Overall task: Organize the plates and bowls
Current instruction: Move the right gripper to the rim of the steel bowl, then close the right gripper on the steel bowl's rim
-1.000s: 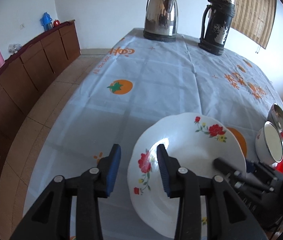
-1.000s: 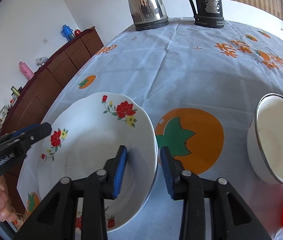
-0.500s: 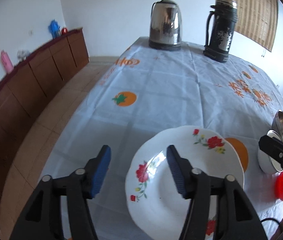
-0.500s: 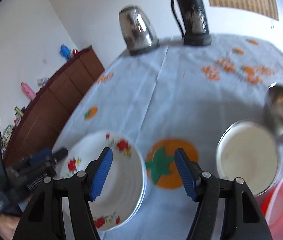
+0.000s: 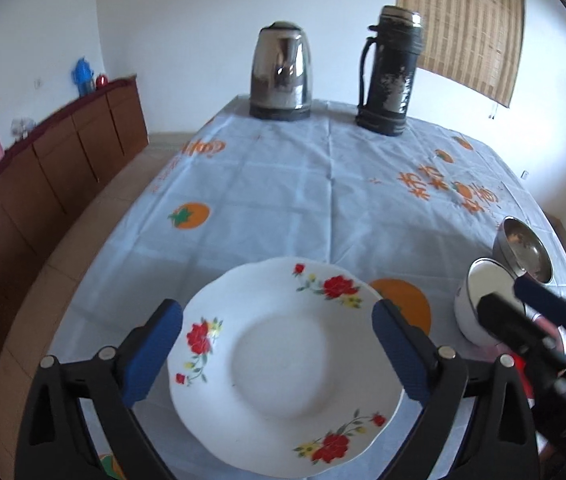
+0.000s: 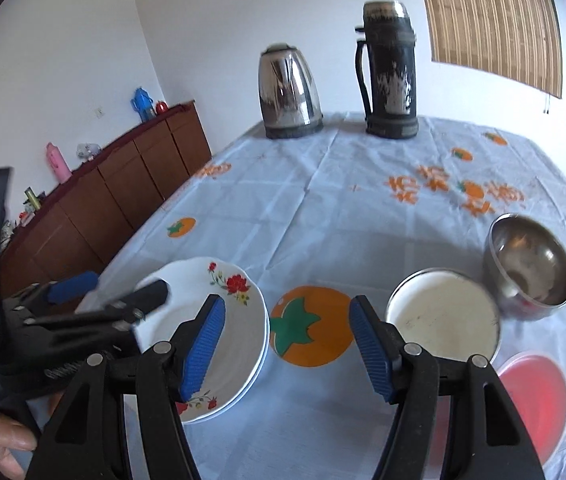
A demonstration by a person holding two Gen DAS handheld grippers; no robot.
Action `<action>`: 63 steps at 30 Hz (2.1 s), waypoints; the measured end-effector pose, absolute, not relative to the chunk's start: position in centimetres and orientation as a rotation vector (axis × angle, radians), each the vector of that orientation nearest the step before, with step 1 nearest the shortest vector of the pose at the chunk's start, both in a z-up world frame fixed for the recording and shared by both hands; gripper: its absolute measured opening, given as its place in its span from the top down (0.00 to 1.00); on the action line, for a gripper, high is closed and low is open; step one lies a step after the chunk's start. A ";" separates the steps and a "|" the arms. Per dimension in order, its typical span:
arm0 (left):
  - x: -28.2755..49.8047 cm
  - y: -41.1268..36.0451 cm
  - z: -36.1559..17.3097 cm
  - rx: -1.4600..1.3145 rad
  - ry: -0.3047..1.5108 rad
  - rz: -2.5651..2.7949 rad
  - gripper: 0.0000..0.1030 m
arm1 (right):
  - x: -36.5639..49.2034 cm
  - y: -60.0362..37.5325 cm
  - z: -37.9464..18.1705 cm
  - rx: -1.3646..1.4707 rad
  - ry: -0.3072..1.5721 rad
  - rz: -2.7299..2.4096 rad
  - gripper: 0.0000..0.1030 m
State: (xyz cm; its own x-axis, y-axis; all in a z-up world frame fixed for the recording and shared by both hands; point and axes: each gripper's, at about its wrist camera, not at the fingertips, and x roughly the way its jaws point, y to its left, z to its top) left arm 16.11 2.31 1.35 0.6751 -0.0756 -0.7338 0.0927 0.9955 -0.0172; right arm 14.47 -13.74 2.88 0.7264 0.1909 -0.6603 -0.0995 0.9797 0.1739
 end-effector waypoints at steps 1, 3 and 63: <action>16.1 1.8 1.6 0.036 0.816 -0.098 0.05 | 14.4 -14.2 3.2 0.130 0.737 0.157 0.35; 16.1 1.0 2.0 0.038 0.811 -0.115 0.05 | 14.3 -15.8 4.0 0.137 0.727 0.141 0.35; 24.5 -27.2 -1.6 0.255 0.919 -0.377 0.00 | 17.0 -45.1 0.0 0.391 0.709 -0.138 0.24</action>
